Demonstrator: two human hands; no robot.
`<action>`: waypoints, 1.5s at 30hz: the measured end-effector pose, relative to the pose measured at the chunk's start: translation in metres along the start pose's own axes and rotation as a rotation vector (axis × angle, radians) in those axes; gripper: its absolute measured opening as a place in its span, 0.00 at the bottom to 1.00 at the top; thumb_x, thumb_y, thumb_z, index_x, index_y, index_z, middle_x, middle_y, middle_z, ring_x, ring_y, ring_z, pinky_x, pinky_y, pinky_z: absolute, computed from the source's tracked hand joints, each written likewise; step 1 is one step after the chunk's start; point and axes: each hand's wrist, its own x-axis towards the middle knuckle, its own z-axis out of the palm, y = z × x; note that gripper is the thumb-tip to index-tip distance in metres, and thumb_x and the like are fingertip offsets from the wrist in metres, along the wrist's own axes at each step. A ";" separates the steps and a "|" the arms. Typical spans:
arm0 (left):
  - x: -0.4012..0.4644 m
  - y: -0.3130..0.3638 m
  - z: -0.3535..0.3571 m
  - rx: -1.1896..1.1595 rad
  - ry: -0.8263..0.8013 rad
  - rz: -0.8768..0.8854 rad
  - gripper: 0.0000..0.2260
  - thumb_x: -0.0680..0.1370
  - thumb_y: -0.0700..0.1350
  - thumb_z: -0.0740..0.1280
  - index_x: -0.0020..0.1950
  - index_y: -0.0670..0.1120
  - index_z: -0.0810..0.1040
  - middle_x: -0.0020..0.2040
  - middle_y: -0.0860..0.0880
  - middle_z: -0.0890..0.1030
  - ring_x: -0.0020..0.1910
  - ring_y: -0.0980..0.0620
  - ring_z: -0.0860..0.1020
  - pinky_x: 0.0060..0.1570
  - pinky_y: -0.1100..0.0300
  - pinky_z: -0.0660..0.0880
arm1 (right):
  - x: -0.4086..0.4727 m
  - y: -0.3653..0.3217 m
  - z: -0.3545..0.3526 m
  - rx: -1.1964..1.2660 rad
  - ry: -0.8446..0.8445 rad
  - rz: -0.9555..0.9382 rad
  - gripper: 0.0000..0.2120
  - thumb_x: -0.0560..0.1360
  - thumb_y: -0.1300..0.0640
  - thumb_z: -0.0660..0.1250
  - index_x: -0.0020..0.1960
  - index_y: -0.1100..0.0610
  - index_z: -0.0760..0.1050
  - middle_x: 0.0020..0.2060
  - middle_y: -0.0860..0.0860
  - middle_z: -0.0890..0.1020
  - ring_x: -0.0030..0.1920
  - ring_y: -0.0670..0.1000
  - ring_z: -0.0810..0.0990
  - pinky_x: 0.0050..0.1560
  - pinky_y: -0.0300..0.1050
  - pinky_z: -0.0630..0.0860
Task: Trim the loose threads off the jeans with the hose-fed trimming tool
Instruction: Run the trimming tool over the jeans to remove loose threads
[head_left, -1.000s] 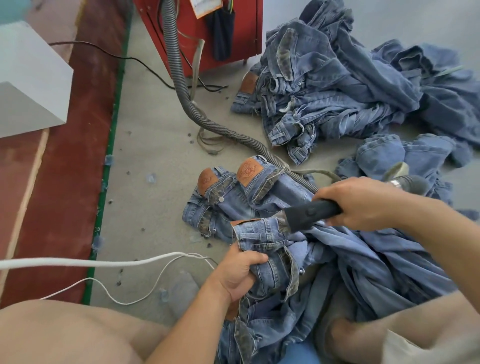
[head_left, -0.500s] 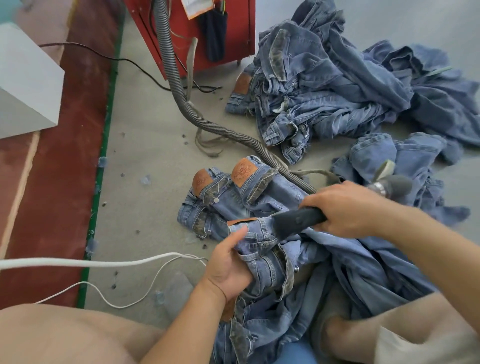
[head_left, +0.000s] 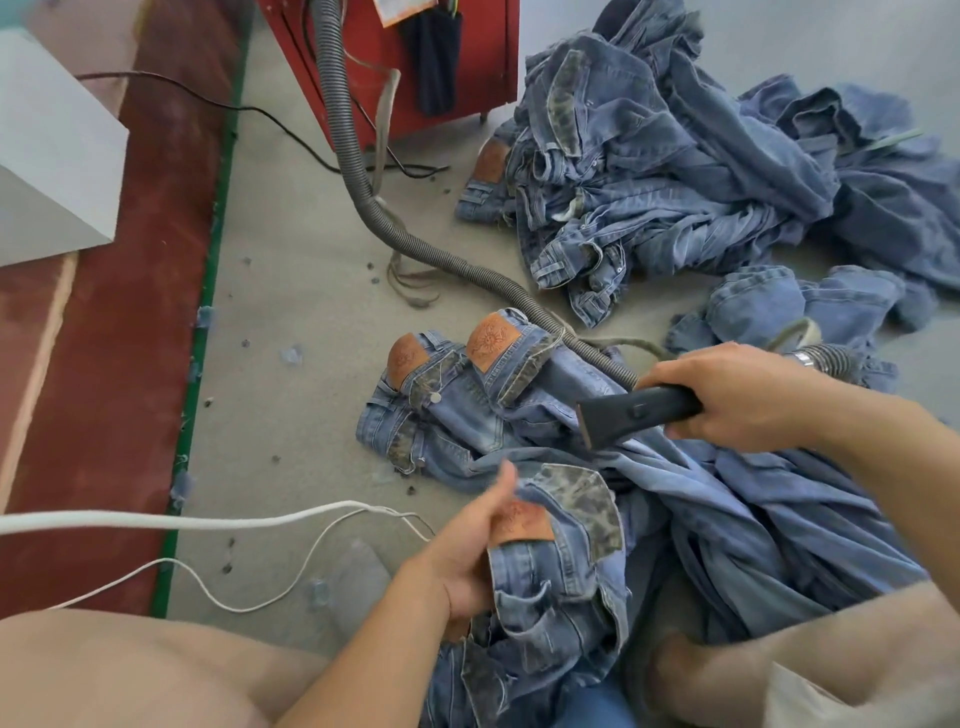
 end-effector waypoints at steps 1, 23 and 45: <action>0.005 -0.005 0.000 0.058 0.104 -0.015 0.21 0.81 0.53 0.69 0.65 0.39 0.81 0.60 0.36 0.83 0.56 0.39 0.84 0.65 0.41 0.77 | 0.001 -0.002 0.002 -0.014 -0.014 -0.010 0.16 0.76 0.48 0.72 0.61 0.35 0.74 0.50 0.39 0.81 0.52 0.49 0.78 0.55 0.52 0.76; 0.009 -0.020 -0.007 0.099 0.119 0.309 0.25 0.67 0.29 0.68 0.65 0.26 0.75 0.62 0.27 0.76 0.65 0.29 0.74 0.73 0.33 0.65 | 0.012 -0.002 -0.003 0.015 0.036 0.044 0.16 0.75 0.49 0.71 0.61 0.36 0.75 0.49 0.43 0.81 0.52 0.53 0.80 0.54 0.56 0.79; -0.010 0.003 0.004 -0.014 -0.089 0.344 0.21 0.65 0.35 0.66 0.57 0.36 0.83 0.45 0.40 0.83 0.41 0.43 0.82 0.42 0.50 0.82 | 0.008 -0.044 0.022 -0.118 -0.015 -0.210 0.19 0.76 0.43 0.70 0.66 0.38 0.72 0.55 0.39 0.81 0.58 0.46 0.78 0.61 0.51 0.71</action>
